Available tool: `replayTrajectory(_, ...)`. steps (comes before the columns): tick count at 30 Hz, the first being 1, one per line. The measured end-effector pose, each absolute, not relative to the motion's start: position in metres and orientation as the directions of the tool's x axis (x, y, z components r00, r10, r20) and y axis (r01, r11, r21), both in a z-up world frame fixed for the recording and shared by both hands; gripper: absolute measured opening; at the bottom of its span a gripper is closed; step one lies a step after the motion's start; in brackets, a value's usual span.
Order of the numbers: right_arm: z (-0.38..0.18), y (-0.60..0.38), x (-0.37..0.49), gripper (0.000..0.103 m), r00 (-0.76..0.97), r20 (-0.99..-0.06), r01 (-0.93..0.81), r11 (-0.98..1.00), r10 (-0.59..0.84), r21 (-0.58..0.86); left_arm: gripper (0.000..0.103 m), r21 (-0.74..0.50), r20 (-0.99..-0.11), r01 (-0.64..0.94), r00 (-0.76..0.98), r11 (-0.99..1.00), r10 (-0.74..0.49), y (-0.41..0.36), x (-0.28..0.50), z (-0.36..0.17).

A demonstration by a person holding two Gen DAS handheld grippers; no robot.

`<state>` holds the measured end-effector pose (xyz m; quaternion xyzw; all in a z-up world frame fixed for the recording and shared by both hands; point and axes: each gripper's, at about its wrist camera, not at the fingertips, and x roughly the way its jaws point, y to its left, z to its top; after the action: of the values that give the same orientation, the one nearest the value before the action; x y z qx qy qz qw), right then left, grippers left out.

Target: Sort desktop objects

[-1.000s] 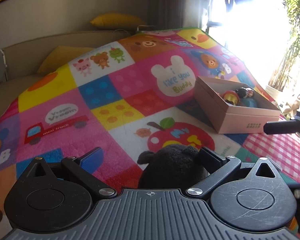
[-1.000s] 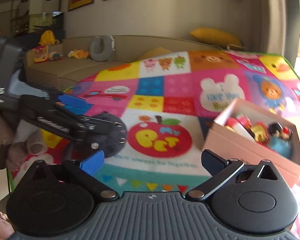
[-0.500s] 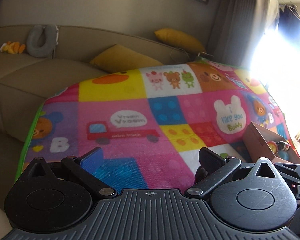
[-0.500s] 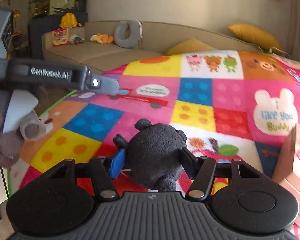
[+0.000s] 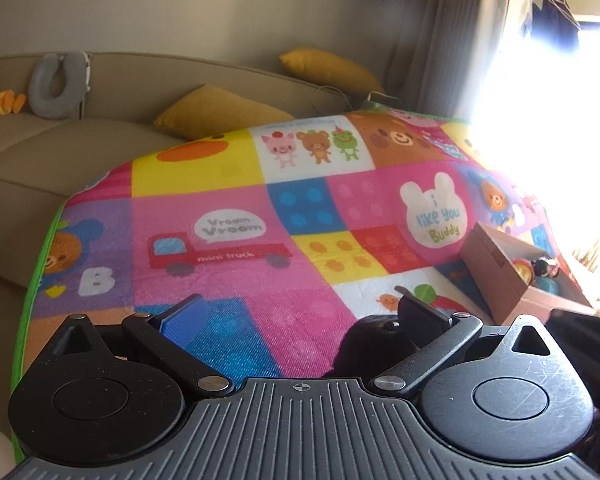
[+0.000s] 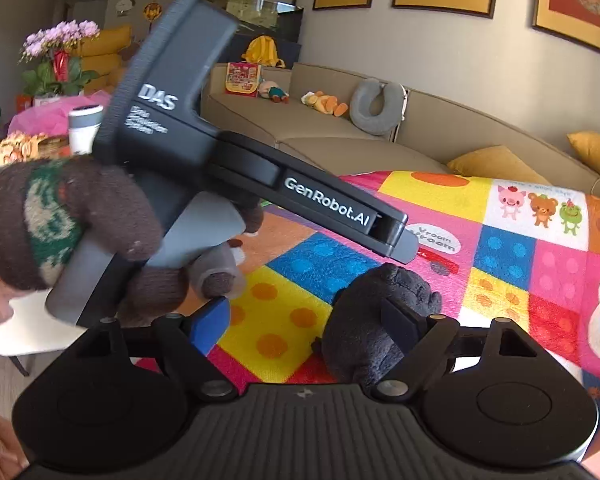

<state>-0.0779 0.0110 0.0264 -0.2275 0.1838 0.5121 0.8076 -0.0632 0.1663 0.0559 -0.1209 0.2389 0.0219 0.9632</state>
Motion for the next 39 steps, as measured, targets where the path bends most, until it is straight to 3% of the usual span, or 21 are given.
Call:
replayTrajectory(5,0.035,-0.029,-0.072,0.092,0.465,-0.519,-0.880,0.440,0.717,-0.180,0.103,-0.137,-0.503,-0.160,0.862,0.978,0.070,0.166,-0.052,0.044)
replayTrajectory(10,0.033,-0.040,-0.045,0.095,0.525,-0.566,-0.807,0.584,0.636,-0.093,0.103,-0.173,-0.511,-0.209,0.855,0.962,0.094,0.180,-0.051,0.042)
replayTrajectory(14,0.014,-0.031,-0.017,0.083,0.422,-0.655,-0.768,0.631,0.627,0.111,0.103,-0.182,-0.462,-0.216,0.880,0.959,0.110,0.186,-0.067,0.052)
replayTrajectory(17,0.009,-0.030,-0.001,0.065,0.393,-0.663,-0.723,0.660,0.637,0.206,0.103,-0.154,-0.451,-0.208,0.884,0.966,0.118,0.185,-0.075,0.053)
replayTrajectory(24,0.019,-0.062,0.034,0.061,0.312,-0.678,-0.564,0.704,0.666,0.432,0.103,-0.135,-0.433,-0.009,0.900,0.991,-0.051,0.156,-0.091,0.053)
replayTrajectory(28,0.038,-0.093,0.036,0.061,0.372,-0.703,-0.528,0.761,0.605,0.376,0.103,-0.066,-0.438,0.123,0.888,0.990,-0.140,0.121,-0.092,0.054)
replayTrajectory(35,0.063,-0.108,0.032,0.062,0.480,-0.794,-0.518,0.851,0.374,0.088,0.103,-0.023,-0.452,0.334,0.837,0.942,-0.308,0.064,-0.087,0.049)
replayTrajectory(39,0.058,-0.097,0.041,0.063,0.451,-0.784,-0.535,0.832,0.427,0.146,0.103,0.012,-0.478,0.368,0.819,0.930,-0.318,0.044,-0.086,0.041)
